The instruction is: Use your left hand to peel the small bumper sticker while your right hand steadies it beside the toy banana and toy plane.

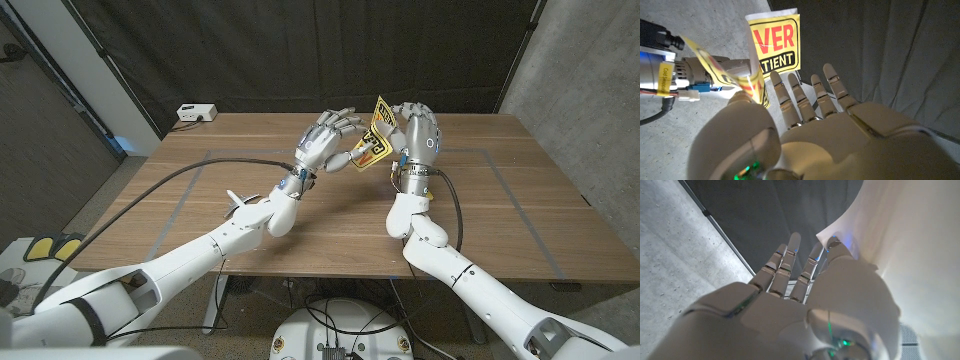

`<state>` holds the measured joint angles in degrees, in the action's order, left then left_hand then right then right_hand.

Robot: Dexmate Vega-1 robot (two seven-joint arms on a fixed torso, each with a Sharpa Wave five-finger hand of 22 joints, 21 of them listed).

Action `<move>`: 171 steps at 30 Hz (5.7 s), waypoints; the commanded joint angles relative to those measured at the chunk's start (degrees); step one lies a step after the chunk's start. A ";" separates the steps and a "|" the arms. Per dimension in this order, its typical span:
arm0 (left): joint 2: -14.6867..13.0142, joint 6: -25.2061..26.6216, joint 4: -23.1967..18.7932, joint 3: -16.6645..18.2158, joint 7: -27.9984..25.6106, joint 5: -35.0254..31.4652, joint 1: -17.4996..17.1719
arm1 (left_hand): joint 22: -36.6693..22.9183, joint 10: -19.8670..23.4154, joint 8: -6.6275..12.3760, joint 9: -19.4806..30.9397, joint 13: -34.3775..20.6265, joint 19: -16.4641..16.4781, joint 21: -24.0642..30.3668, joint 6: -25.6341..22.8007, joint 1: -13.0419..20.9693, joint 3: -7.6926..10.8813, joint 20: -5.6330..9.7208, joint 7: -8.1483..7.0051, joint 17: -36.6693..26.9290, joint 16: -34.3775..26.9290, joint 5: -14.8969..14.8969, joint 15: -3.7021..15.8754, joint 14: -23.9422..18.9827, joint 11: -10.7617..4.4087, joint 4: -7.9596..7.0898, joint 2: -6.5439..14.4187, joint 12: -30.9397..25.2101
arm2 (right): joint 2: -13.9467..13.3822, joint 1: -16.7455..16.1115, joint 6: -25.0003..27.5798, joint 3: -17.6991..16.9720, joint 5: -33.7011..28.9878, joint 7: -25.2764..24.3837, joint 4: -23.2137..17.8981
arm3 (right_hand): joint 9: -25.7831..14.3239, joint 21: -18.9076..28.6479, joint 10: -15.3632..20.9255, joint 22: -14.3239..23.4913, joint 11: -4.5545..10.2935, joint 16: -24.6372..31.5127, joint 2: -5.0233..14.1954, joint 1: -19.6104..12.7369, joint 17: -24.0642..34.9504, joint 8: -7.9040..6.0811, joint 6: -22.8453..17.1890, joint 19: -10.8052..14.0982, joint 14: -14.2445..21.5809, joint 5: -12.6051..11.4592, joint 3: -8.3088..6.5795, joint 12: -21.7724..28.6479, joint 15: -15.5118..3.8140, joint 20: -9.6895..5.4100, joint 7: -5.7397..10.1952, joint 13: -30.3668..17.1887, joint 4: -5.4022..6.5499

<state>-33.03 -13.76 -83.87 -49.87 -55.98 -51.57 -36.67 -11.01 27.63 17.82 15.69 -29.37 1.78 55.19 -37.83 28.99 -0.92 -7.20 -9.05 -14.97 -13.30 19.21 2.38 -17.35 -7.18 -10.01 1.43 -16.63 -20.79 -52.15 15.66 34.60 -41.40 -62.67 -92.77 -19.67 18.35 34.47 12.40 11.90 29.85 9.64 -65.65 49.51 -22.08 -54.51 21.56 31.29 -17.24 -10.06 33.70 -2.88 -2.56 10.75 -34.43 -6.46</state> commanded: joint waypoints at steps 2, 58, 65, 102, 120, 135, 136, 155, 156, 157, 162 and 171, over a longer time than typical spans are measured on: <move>0.04 -10.07 -2.03 4.70 16.73 19.44 -2.78 | -0.56 2.73 0.30 -0.38 -0.54 -1.47 -0.32 -1.94 -4.92 -0.84 -2.34 2.44 -1.24 -1.99 -1.18 2.78 -4.39 2.17 0.30 4.36 -1.53 | 12.64 -4.22 -10.04 -12.85 -17.09 -1.33 6.96 | -0.64 0.61 0.24 0.24 0.02 -0.49 0.39 -0.31 0.50 -0.65 -0.41 0.70 0.70 -0.57 -0.13 0.71 -10.60 -4.27 -0.11 -0.64 0.61; -0.24 9.56 -15.22 22.17 56.03 84.62 -10.88 | -9.91 9.79 0.62 -1.43 -3.76 -2.57 16.49 0.69 6.64 4.95 -4.84 13.95 -13.94 -11.05 -8.83 -1.58 -15.76 6.81 15.18 5.39 -9.57 | 15.15 -0.45 -0.56 -9.16 -46.09 -1.33 15.04 | -3.53 2.07 0.01 0.34 0.08 -2.26 0.01 -1.49 4.41 -1.77 -1.26 0.65 2.79 -1.27 0.30 4.63 -10.62 -5.31 -0.15 -4.53 1.00; -3.25 17.39 -18.59 20.82 56.71 83.72 -8.37 | -11.12 5.28 -1.85 -0.67 -4.23 -5.05 17.60 5.47 7.00 3.44 -4.88 13.38 -14.57 -9.83 -8.53 -1.99 -12.51 6.84 17.18 0.33 -8.65 | 14.57 0.87 0.12 -7.73 -45.81 -1.33 16.36 | -3.28 2.24 -0.09 0.36 0.08 -2.18 -0.07 -1.64 5.09 -1.67 -1.59 0.68 2.93 -1.31 0.42 4.94 -10.62 -5.20 -0.16 -4.85 0.98; 3.24 16.83 -17.81 21.12 45.71 81.90 -9.79 | -10.55 23.09 7.33 3.72 -7.71 -0.09 27.57 -19.67 35.43 22.06 -4.71 11.39 -22.67 -15.52 -2.74 5.39 -25.56 1.72 20.52 6.72 -22.35 | 16.15 -0.28 -5.80 -12.06 -45.87 -1.33 15.65 | -2.84 2.95 -0.69 0.33 0.05 -3.11 0.11 -2.22 7.39 -1.20 -1.84 0.52 3.10 -1.72 0.53 5.49 -10.62 -4.85 -0.93 -4.95 1.20; 2.19 18.15 -18.52 21.34 44.30 80.59 -10.26 | -16.82 17.94 20.27 26.20 -29.44 -3.50 33.52 -9.30 30.94 27.00 -2.28 14.20 -33.41 -16.80 11.82 5.20 -22.67 0.63 16.29 6.66 -32.96 | 19.31 -0.37 -7.53 -14.96 -45.45 -1.33 17.09 | -3.53 3.32 -1.04 0.25 -0.03 -4.00 0.16 -2.48 8.44 -1.23 -1.37 0.29 3.14 -1.95 0.44 5.65 -10.60 -4.93 -1.33 -4.74 1.39; 0.52 19.28 -20.90 23.34 41.48 80.89 -13.59 | -16.42 17.30 25.99 33.91 -31.95 -1.92 31.66 -6.90 28.92 30.27 -1.55 13.88 -35.40 -15.90 16.28 5.64 -22.57 0.12 15.19 5.65 -33.20 | 23.37 0.80 -7.88 -18.76 -45.11 -1.33 19.90 | -3.56 3.68 -1.15 0.21 -0.11 -4.64 0.21 -2.56 9.14 -1.20 -1.60 0.25 3.32 -2.11 0.37 5.76 -10.63 -4.59 -2.04 -4.54 1.63; 0.42 19.35 -20.97 23.39 41.40 80.87 -13.70 | -16.43 17.24 26.12 34.06 -32.05 -1.88 31.67 -6.89 28.88 30.35 -1.50 13.84 -35.42 -15.88 16.37 5.79 -22.59 0.07 15.17 5.63 -33.22 | 23.50 0.85 -8.02 -18.87 -45.14 -1.33 20.04 | -3.55 3.73 -1.11 0.21 -0.11 -4.67 0.23 -2.62 9.20 -1.18 -1.60 0.32 3.35 -2.13 0.34 5.80 -10.64 -4.53 -2.06 -4.54 1.61; 1.96 11.50 -16.01 22.27 41.92 75.35 -12.75 | -15.59 16.93 26.94 33.38 -32.54 -0.89 32.31 -6.45 27.66 32.31 -0.35 12.66 -36.70 -14.96 18.00 6.45 -22.85 -0.96 14.52 5.64 -32.71 | 21.61 -6.46 -16.74 -13.76 -9.17 10.07 4.47 | 3.08 4.73 -3.48 -0.71 -6.84 -5.83 -3.77 19.18 8.96 6.64 6.59 2.10 3.83 0.57 8.51 1.35 -6.94 6.46 -6.84 0.55 11.88; 2.13 10.82 -15.48 22.07 42.16 74.91 -12.49 | -15.52 17.04 26.97 33.29 -32.35 -0.93 32.33 -6.50 27.62 32.36 -0.27 12.77 -36.74 -14.87 18.02 6.46 -22.80 -0.92 14.52 5.61 -32.61 | 20.45 -6.93 -15.10 -12.54 -7.51 11.46 2.61 | 3.42 4.56 -3.90 -0.68 -7.48 -5.66 -4.09 20.34 9.04 7.84 8.68 1.70 3.28 1.00 9.07 0.93 -6.26 6.86 -7.16 0.86 12.08; 2.10 10.39 -15.09 21.81 42.38 74.22 -12.17 | -15.48 17.04 26.97 33.22 -32.36 -0.90 32.37 -6.49 27.61 32.39 -0.23 12.74 -36.75 -14.86 18.02 6.46 -22.85 -0.94 14.52 5.61 -32.61 | 19.47 -7.34 -13.36 -11.43 -6.02 12.64 0.85 | 3.63 4.34 -4.22 -0.66 -7.91 -5.54 -4.36 21.00 9.02 8.49 9.72 1.18 2.99 1.28 9.42 0.62 -5.97 7.39 -7.05 1.08 12.10; 2.35 6.55 -12.02 20.96 45.59 72.77 -10.41 | -15.05 16.54 27.06 32.73 -32.83 -0.61 32.65 -6.36 27.54 32.74 0.42 12.43 -36.90 -14.43 18.02 6.63 -22.83 -0.96 14.71 5.41 -32.56 | 15.32 -8.38 -5.31 -6.55 -1.59 15.83 -5.76 | 4.48 3.91 -5.52 -0.55 -10.80 -5.12 -6.21 23.92 8.63 10.38 12.66 0.27 1.93 2.46 11.27 -0.81 -4.41 8.54 -8.50 2.11 12.13; 3.15 0.13 -7.34 20.17 50.60 71.71 -8.37 | -14.42 16.63 27.33 31.97 -32.69 -0.03 33.12 -6.34 27.40 33.34 1.67 11.79 -36.97 -13.72 18.01 6.98 -23.11 -1.04 14.99 5.11 -32.25 | 11.79 -7.32 12.88 -0.13 1.46 22.85 -14.11 | 4.08 3.82 -2.48 -0.40 -13.13 -4.24 -9.11 26.35 7.78 9.37 11.28 0.29 2.66 2.67 13.59 -0.52 -2.82 9.84 -10.67 3.01 11.87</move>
<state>-30.73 -6.79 -96.23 -28.64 -10.31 22.04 -47.33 -25.48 47.26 44.64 47.74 -61.95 1.92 88.00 -43.83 56.49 27.46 -5.98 3.64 -51.63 -27.49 36.88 3.68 -39.83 -2.58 2.76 6.42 -49.14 -3.77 -59.23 11.09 26.62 -51.23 -48.47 -96.10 -15.03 22.13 30.11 11.88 -0.56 25.03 11.24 -49.36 57.34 -11.41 -51.74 21.65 33.49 -14.46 -7.32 32.74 -3.05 6.77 12.89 -31.59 -4.74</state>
